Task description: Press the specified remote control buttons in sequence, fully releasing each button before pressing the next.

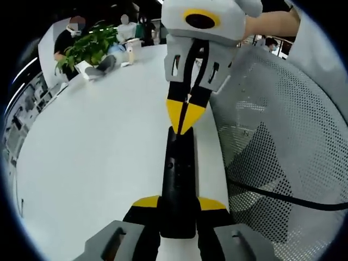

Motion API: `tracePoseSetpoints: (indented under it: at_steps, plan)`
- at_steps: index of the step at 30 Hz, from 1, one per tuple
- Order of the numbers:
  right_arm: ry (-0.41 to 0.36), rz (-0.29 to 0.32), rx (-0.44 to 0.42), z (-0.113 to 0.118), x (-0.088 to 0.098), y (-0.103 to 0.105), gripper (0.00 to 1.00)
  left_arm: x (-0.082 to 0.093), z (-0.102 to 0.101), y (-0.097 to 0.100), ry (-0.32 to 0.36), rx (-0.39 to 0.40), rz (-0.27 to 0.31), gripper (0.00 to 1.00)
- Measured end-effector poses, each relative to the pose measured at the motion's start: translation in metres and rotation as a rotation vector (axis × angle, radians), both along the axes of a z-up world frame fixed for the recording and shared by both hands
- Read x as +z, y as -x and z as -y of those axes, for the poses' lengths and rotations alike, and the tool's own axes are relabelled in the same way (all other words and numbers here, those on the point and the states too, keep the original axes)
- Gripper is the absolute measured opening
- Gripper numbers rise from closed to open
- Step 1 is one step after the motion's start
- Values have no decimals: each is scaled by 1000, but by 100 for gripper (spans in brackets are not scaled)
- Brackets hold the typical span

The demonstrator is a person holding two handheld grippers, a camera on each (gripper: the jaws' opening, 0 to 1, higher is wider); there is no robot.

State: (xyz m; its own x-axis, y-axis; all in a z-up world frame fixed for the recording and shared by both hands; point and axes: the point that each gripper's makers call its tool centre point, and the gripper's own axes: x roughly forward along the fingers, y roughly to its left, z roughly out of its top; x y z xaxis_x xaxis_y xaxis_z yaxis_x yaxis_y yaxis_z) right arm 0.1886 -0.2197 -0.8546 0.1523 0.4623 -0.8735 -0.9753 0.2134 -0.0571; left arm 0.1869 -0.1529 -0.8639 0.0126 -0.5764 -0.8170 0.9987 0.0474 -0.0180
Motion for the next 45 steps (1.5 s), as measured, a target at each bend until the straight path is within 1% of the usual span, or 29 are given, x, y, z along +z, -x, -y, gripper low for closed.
tracePoseSetpoints:
  at_steps: [4, 7, 8, 9, 10, 11, 12, 15, 19, 20, 22, 23, 24, 27, 29, 30, 31, 33, 34, 35, 36, 38, 40, 43, 45]
  plan:
    - [-38, 6, -58, 0, 1, 0, 0, 0, 0, 0, 1, -2, 3, 23]
    - [-78, -21, -120, 1, 2, 0, 0, 0, 0, 0, 1, 0, 3, 23]
    - [-84, -23, -121, 1, 4, 0, 0, 0, 0, 1, 1, 0, 4, 23]
    - [-136, 15, -134, -5, 10, -5, 0, 0, 0, 1, 2, 2, 3, 23]
    - [-144, 14, -137, -6, 11, -5, 0, 0, 0, 0, 6, 4, 3, 23]
    - [-155, -5, -148, -8, 13, -3, 0, 0, 0, 1, 12, 4, 4, 23]
    - [-160, -13, -138, -9, 13, -1, 0, 0, 0, 1, 16, 2, 6, 23]
    - [-118, 2, -110, -10, 7, -3, 0, 1, 0, 1, 28, -2, 8, 23]
    - [-121, -18, -98, -12, 6, -1, 0, 1, 1, 1, 22, -4, 9, 23]
    - [-105, -14, -83, -11, 4, 0, 0, 1, 1, 1, 22, -4, 9, 23]
    - [-83, 2, -63, -10, 0, 1, 0, 1, 1, 1, 22, -4, 9, 23]
    - [-91, 18, -45, -11, 2, 0, 0, 1, 1, 1, 24, -3, 8, 23]
    - [-82, 10, -44, -11, 2, 2, 0, 1, 0, 1, 26, -2, 8, 23]
    - [-62, 26, -8, -11, 2, 2, 0, 1, 0, 1, 28, 0, 7, 23]
    - [-29, 49, 50, -11, 1, 3, 0, 1, 0, 1, 28, 1, 7, 23]
    - [-22, 48, 57, -12, 1, 3, 0, 1, 0, 1, 28, 1, 6, 23]
    - [-10, 32, 62, -13, 1, 5, 0, 1, 0, 1, 28, 1, 7, 23]
    - [-2, 4, 42, -13, 1, 5, 0, 1, 0, 1, 29, 0, 6, 23]
    - [-1, 8, 43, -14, 1, 3, 0, 1, 0, 1, 31, 0, 6, 23]
    - [7, 22, 49, -13, 0, 2, 0, 1, 0, 1, 32, 0, 6, 23]
    - [11, 37, 84, -15, 1, 3, 0, 1, 0, 1, 32, 0, 6, 23]
    - [25, 51, 93, -15, 2, 3, 0, 1, 0, 1, 32, 1, 6, 23]
    - [42, 96, 140, -15, 2, 2, 0, 1, 0, 1, 32, 0, 6, 23]
    - [39, 121, 137, -14, 1, 4, 0, 1, 0, 1, 30, 0, 6, 23]
    - [25, 126, 103, -14, 0, 1, 0, 1, 0, 1, 30, 0, 6, 23]
